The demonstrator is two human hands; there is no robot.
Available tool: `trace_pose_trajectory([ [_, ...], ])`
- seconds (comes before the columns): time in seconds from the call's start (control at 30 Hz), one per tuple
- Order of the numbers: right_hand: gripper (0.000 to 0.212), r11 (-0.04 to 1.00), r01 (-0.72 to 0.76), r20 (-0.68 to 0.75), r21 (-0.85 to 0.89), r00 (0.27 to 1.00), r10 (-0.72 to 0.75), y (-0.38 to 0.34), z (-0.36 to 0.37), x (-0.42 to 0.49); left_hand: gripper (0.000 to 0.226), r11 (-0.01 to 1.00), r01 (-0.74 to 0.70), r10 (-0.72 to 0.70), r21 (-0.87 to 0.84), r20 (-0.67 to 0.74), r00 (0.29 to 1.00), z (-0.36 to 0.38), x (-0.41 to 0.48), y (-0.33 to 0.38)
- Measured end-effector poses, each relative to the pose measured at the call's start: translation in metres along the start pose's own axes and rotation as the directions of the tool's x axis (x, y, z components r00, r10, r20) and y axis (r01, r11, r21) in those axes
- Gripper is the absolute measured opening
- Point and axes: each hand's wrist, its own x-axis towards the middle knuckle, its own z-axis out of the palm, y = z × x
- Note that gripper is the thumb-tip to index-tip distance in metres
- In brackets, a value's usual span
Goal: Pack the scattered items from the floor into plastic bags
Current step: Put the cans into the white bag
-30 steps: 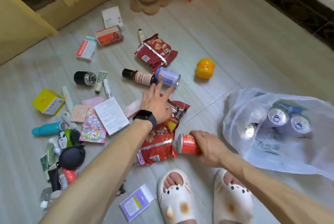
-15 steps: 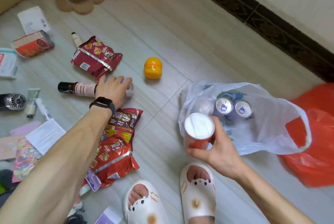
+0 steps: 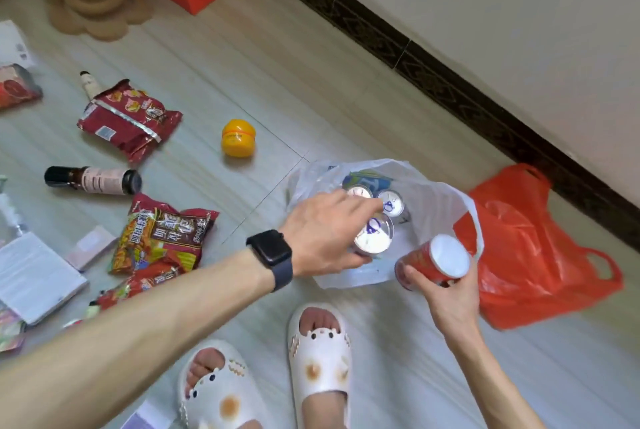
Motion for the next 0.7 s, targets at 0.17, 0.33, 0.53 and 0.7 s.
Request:
trace_pose_trajectory([
  [0.17, 0.080, 1.000, 0.008, -0.064, -0.017, 0.998, -0.009, 0.011, -0.003, 0.011, 0.063, 0.980, 0.186, -0.197, 0.072, 0.187, 0.962, 0.092, 0.029, 0.022],
  [0.33, 0.066, 0.998, 0.024, -0.022, -0.055, 0.999, -0.025, 0.015, 0.014, 0.026, 0.056, 0.965, 0.176, -0.193, 0.196, 0.074, 0.978, 0.146, 0.021, 0.001],
  [0.53, 0.064, 0.995, 0.037, 0.087, -0.097, 0.996, -0.028, 0.014, 0.051, 0.044, 0.034, 0.939, 0.186, -0.153, 0.288, -0.136, 0.979, 0.143, 0.017, -0.013],
  [0.7, 0.070, 0.986, 0.018, 0.167, -0.163, 0.986, 0.009, 0.022, 0.067, 0.054, 0.055, 0.911, 0.132, -0.160, 0.390, 0.039, 0.986, 0.138, 0.006, -0.026],
])
